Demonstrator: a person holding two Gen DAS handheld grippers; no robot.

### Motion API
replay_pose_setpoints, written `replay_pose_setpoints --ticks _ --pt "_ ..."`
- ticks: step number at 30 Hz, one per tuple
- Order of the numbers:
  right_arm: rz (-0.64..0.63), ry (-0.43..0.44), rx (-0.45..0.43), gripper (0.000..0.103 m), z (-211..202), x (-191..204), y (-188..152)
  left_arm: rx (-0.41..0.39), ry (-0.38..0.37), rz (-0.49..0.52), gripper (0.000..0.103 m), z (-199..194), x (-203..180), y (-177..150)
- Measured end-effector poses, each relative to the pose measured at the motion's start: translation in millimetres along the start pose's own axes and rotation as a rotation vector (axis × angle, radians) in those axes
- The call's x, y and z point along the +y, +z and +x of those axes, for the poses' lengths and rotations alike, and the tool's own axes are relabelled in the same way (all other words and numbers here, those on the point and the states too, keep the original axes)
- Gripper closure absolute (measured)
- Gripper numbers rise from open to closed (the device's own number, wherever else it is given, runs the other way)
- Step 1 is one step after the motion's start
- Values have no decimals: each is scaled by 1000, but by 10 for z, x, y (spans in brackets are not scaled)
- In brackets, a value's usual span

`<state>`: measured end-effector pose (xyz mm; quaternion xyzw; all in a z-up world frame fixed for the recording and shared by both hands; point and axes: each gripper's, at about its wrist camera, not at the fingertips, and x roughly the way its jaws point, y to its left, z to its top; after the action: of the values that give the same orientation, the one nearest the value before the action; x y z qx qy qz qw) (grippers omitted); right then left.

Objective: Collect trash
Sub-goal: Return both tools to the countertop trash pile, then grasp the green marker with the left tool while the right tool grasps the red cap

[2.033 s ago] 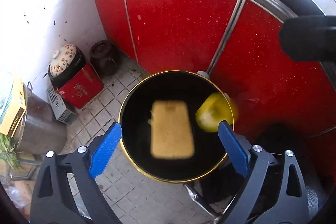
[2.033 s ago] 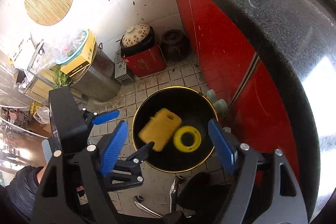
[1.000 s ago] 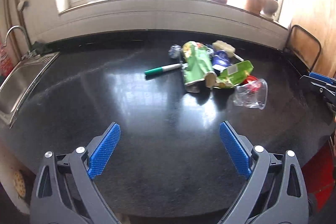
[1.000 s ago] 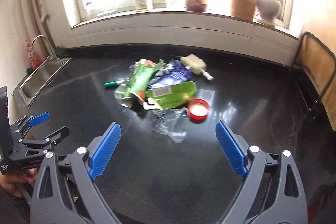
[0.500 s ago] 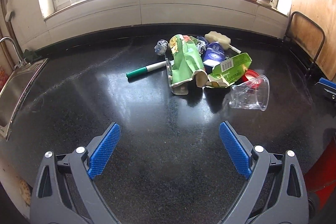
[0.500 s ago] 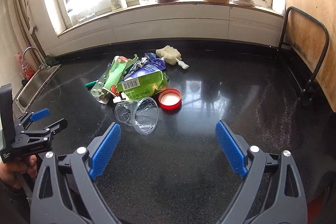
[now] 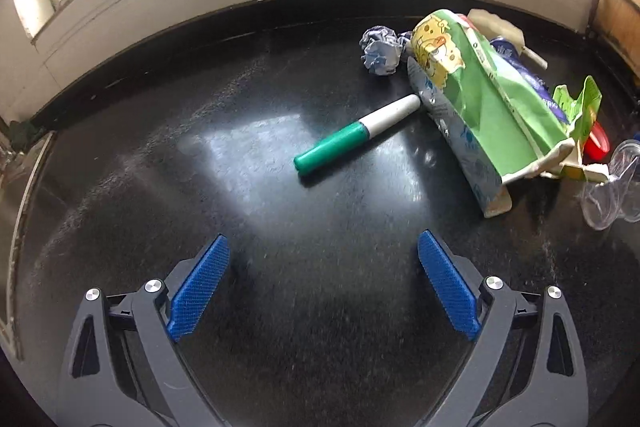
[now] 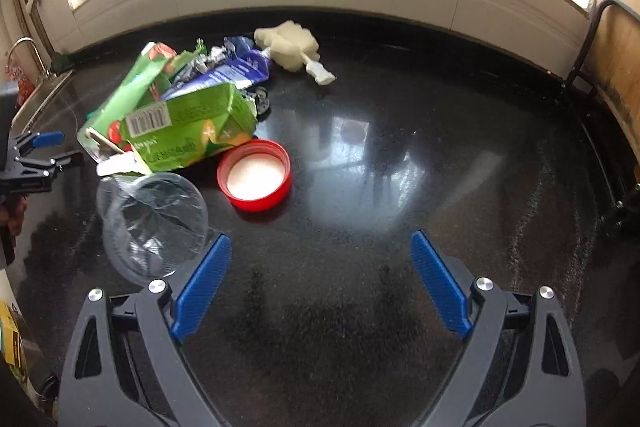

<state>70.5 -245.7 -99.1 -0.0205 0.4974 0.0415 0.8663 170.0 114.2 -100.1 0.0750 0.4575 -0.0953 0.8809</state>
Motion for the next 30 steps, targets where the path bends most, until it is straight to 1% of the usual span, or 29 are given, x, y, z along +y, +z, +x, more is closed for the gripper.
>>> replay_pose_setpoints --ticks 1,3,4,7,9,12,13,14,15,16,18,19,21,24,27,30 --pt "-18 0 20 15 112 19 19 -10 -6 3 10 43 33 37" --pt "-49 9 33 15 263 68 66 -20 -43 7 10 129 99 129" --pt "-56 34 26 15 297 94 99 -21 -52 7 10 160 118 172" --pt "-104 74 14 15 409 214 232 -28 -43 40 10 265 145 342" --pt "-127 95 5 17 462 278 314 -34 -47 70 10 338 81 443" --pt "-154 117 -11 31 508 354 405 -40 -63 107 11 390 2 542" --pt "-154 119 -14 38 521 364 425 -42 -67 117 11 403 -33 573" --pt "-156 121 -20 48 521 374 435 -46 -69 129 16 403 -69 586" --pt "-158 125 -24 53 517 384 438 -54 -78 142 24 384 -117 587" --pt "-158 122 -25 54 519 394 442 -59 -87 149 29 367 -148 581" --pt "-151 120 -28 54 511 400 424 -59 -119 151 53 318 -211 550" --pt "-146 116 -29 54 504 400 412 -59 -127 153 59 303 -256 541" --pt "-132 97 -25 54 472 386 375 -57 -101 166 91 253 -343 496" --pt "-104 66 -22 54 395 330 338 -45 -59 156 90 177 -412 433" --pt "-76 31 -27 54 265 259 304 -64 -23 146 90 -1 -481 352" --pt "-47 13 -63 54 31 203 278 -79 0 111 90 -245 -516 300"
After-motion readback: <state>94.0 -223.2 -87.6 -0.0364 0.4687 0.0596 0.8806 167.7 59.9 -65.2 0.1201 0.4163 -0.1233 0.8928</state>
